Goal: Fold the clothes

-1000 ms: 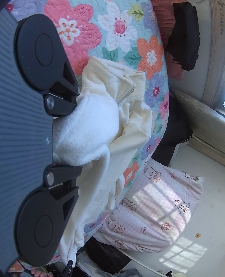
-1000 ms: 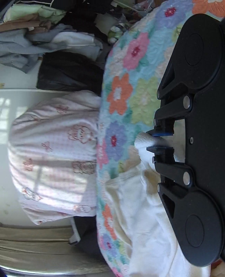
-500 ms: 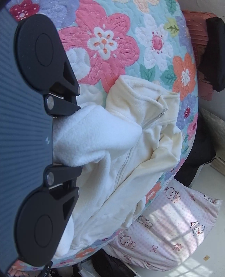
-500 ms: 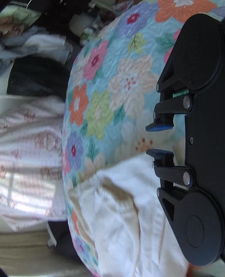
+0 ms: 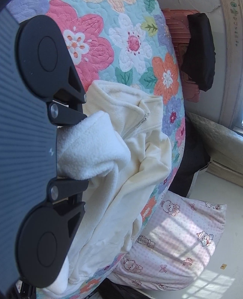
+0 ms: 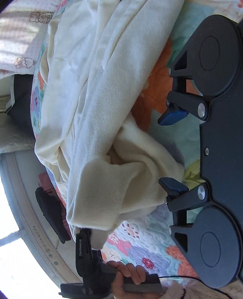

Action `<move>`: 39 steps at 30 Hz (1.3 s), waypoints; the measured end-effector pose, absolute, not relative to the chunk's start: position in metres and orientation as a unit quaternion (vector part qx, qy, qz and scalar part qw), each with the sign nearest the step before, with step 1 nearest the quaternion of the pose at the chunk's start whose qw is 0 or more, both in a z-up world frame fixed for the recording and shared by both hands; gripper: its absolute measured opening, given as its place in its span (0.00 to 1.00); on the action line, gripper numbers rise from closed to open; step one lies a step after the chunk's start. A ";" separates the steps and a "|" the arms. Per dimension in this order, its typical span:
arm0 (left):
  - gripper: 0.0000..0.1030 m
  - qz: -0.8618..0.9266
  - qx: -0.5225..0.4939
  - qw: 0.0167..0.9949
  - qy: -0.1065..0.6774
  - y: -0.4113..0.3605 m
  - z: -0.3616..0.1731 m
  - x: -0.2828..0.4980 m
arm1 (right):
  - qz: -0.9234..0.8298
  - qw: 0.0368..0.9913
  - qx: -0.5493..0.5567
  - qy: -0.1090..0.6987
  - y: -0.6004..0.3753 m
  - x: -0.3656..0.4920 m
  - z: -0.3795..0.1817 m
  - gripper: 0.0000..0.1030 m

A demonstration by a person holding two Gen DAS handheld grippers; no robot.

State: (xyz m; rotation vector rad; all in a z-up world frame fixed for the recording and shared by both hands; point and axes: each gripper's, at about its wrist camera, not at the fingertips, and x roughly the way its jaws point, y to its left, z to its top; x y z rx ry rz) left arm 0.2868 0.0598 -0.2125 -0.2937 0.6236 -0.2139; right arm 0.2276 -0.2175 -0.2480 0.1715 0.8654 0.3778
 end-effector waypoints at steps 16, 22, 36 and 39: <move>0.32 -0.108 -0.180 0.901 0.380 0.070 -0.232 0.301 | 0.230 0.833 0.365 0.345 -0.260 0.157 -0.227 0.06; 0.32 -0.145 -0.180 0.892 0.389 0.080 -0.213 0.272 | 0.228 0.871 0.330 0.285 -0.267 0.114 -0.176 0.07; 0.62 -0.308 -0.087 0.919 0.229 0.041 -0.139 0.134 | 0.253 0.909 0.246 0.220 -0.248 0.085 -0.059 0.07; 0.73 -0.394 -0.111 0.889 0.207 0.033 -0.128 0.113 | 0.259 0.910 0.219 0.239 -0.234 0.085 -0.054 0.06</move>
